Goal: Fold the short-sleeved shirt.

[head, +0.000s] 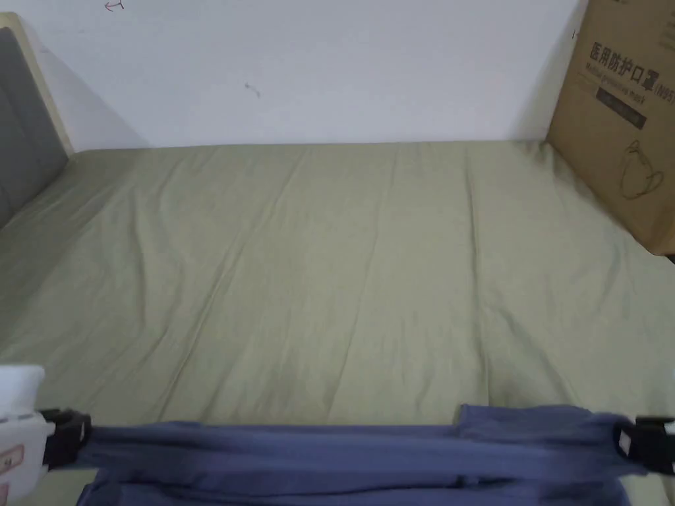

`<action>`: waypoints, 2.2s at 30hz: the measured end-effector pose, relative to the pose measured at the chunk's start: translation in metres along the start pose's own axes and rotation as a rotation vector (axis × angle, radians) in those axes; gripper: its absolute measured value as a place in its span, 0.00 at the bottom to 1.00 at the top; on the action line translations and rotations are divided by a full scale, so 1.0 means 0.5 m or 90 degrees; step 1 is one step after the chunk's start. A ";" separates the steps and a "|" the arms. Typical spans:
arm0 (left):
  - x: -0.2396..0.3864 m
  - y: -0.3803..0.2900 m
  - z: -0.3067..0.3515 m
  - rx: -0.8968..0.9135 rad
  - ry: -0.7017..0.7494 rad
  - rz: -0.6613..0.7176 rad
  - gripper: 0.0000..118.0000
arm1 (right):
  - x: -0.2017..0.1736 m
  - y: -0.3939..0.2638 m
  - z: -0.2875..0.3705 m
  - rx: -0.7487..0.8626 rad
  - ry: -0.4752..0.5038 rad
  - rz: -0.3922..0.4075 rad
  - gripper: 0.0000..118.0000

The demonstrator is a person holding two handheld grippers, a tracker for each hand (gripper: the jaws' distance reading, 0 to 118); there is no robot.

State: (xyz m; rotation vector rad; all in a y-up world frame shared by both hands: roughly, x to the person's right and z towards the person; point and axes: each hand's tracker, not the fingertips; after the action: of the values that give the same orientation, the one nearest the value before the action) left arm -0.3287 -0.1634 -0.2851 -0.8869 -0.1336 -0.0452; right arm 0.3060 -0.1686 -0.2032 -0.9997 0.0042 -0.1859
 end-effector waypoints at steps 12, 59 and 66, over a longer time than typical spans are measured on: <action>-0.014 -0.151 -0.037 -0.089 0.024 0.092 0.27 | 0.007 -0.134 -0.031 -0.019 0.002 -0.066 0.06; -0.141 -0.270 -0.125 -0.044 -0.288 0.636 0.05 | -0.344 -0.069 -0.156 -0.016 0.110 0.130 0.00; -0.185 -0.262 -0.106 -0.044 -0.309 0.625 0.05 | -0.347 -0.065 -0.136 -0.027 0.106 0.108 0.00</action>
State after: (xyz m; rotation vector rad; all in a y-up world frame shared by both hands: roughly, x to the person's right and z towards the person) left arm -0.4276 -0.2886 -0.2301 -0.9414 -0.1357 1.0889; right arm 0.1244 -0.2151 -0.2272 -1.0183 0.2448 -0.1137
